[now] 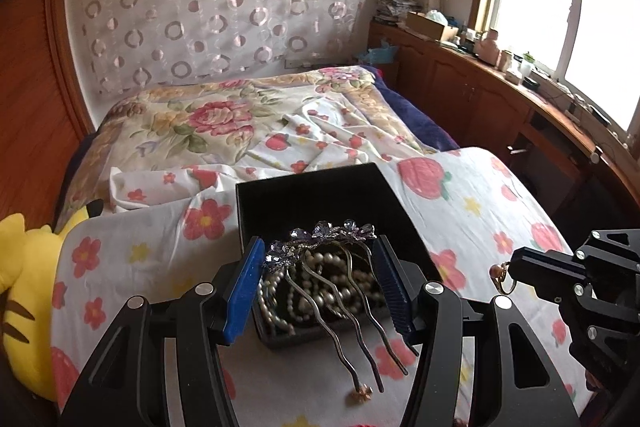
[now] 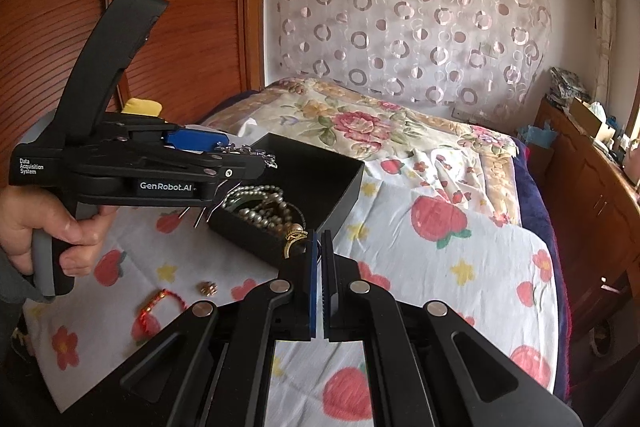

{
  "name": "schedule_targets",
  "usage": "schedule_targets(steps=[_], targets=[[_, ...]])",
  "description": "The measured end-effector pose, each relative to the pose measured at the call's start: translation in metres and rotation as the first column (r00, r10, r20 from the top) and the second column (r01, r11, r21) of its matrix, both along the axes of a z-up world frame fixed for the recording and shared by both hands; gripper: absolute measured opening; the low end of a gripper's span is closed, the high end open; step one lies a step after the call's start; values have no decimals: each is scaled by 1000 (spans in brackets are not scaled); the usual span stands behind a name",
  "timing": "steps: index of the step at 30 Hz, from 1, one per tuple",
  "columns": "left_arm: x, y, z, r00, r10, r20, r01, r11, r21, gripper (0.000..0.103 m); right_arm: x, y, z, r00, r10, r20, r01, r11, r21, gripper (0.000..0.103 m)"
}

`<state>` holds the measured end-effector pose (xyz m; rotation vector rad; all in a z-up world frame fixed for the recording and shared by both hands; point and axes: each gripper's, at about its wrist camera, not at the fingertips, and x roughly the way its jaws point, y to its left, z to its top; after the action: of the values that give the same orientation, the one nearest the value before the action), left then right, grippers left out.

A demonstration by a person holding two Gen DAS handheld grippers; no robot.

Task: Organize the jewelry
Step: 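Carry the hair comb and gold ring into the black box and open both grippers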

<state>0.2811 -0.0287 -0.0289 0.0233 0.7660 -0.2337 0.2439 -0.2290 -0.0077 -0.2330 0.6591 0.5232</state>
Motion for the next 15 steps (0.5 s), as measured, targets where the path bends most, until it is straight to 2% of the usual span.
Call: schedule_targets(steps=[9, 13, 15], targets=[[4, 11, 0, 999, 35, 6, -34, 999, -24, 55, 18, 14, 0, 1000, 12, -12, -12, 1000, -6, 2], [-7, 25, 5, 998, 59, 30, -57, 997, -42, 64, 28, 25, -3, 1000, 22, -16, -22, 1000, -9, 2], [-16, 33, 6, 997, 66, 36, -64, 997, -48, 64, 35, 31, -7, 999, 27, -29, -27, 1000, -8, 2]])
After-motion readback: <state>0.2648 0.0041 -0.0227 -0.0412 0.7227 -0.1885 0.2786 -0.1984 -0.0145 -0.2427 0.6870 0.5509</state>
